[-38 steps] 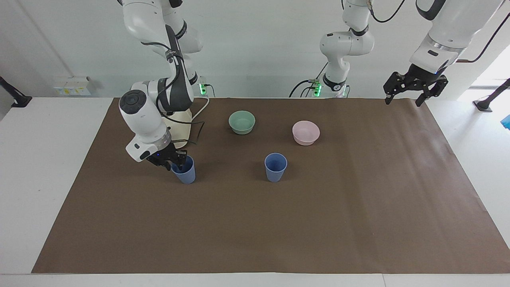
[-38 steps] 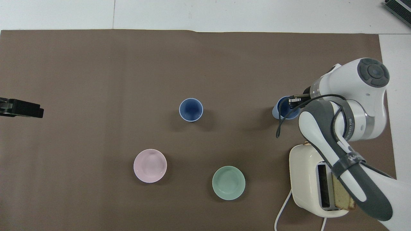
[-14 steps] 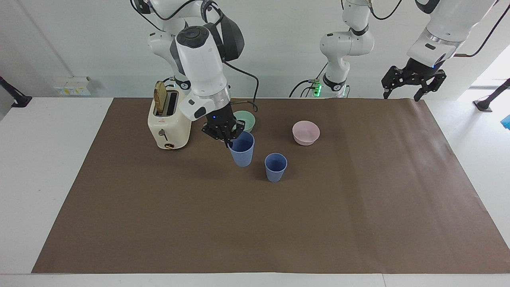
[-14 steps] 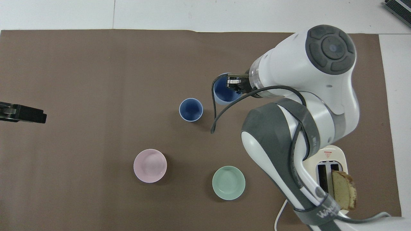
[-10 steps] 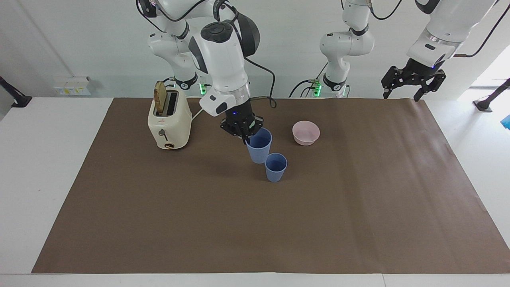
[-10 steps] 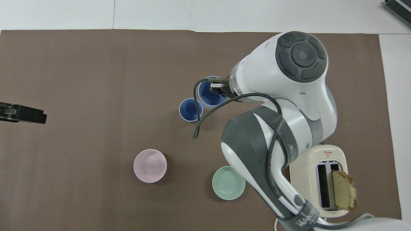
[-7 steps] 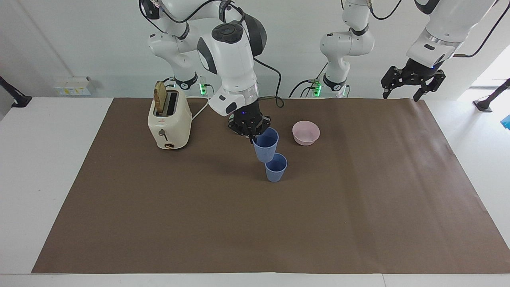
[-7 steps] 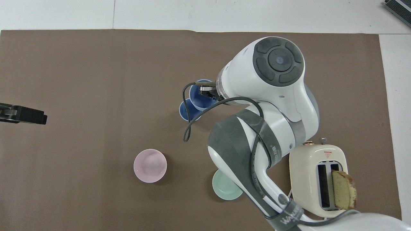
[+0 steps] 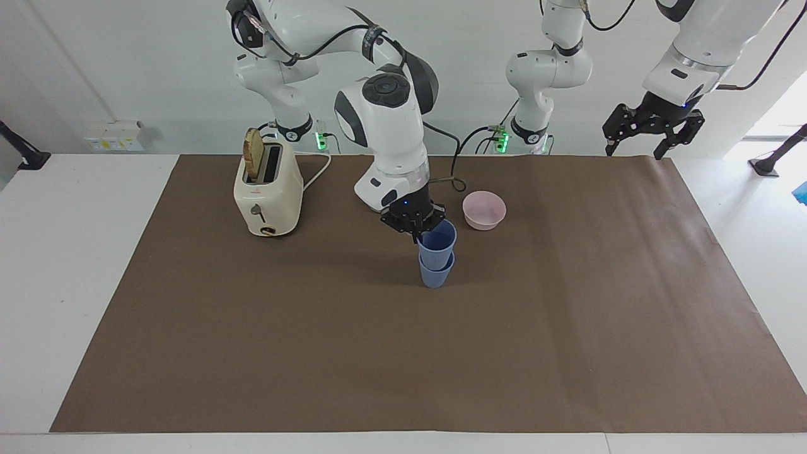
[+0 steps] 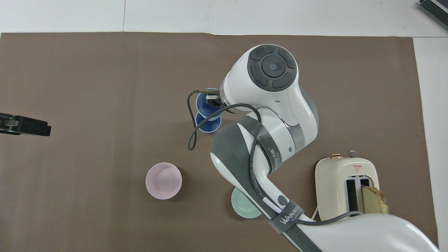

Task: Stack blue cups with both arms
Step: 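Lower the blue cup into the placed cup and open the right gripper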

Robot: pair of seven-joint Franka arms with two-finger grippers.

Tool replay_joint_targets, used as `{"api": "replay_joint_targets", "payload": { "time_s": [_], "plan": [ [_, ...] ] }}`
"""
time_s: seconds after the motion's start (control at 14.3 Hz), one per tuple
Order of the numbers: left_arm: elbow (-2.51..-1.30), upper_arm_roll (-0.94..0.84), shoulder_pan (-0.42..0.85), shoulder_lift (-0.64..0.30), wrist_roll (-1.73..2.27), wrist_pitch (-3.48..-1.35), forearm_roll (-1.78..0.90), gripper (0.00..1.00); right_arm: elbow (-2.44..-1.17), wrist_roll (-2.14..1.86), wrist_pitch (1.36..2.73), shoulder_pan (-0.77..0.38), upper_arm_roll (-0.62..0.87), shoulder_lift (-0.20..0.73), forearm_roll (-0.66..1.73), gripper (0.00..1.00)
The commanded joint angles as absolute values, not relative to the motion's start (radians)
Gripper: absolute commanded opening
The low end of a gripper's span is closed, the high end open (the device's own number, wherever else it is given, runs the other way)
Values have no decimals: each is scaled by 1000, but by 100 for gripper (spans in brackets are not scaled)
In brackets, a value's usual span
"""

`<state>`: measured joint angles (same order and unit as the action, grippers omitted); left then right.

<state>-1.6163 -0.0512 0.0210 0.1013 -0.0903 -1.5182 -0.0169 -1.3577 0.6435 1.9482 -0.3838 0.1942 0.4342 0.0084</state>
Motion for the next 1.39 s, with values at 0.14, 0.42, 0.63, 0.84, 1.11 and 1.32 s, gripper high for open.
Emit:
{"api": "replay_joint_targets", "payload": {
  "time_s": [0.14, 0.42, 0.63, 0.84, 1.11, 1.32],
  "plan": [
    [-1643, -46, 29, 127, -101, -1516, -11, 100, -1335, 680, 1934, -397, 199, 446, -15, 0],
    [-1643, -46, 29, 127, -101, -1516, -11, 100, -1342, 680, 1945, -394, 198, 453, -18, 0],
    [-1643, -46, 29, 127, -101, -1516, -11, 100, -1347, 680, 1948, -396, 198, 460, -18, 0],
    [-1643, -46, 29, 127, -101, -1516, -11, 100, -1354, 680, 1950, -396, 198, 460, -18, 0],
    [-1643, -46, 29, 127, -101, -1516, -11, 100, -1368, 681, 1971, -399, 198, 472, -34, 0],
    [-1643, -46, 29, 127, -100, -1516, -11, 100, -1370, 681, 1974, -399, 199, 480, -34, 0]
  ]
}}
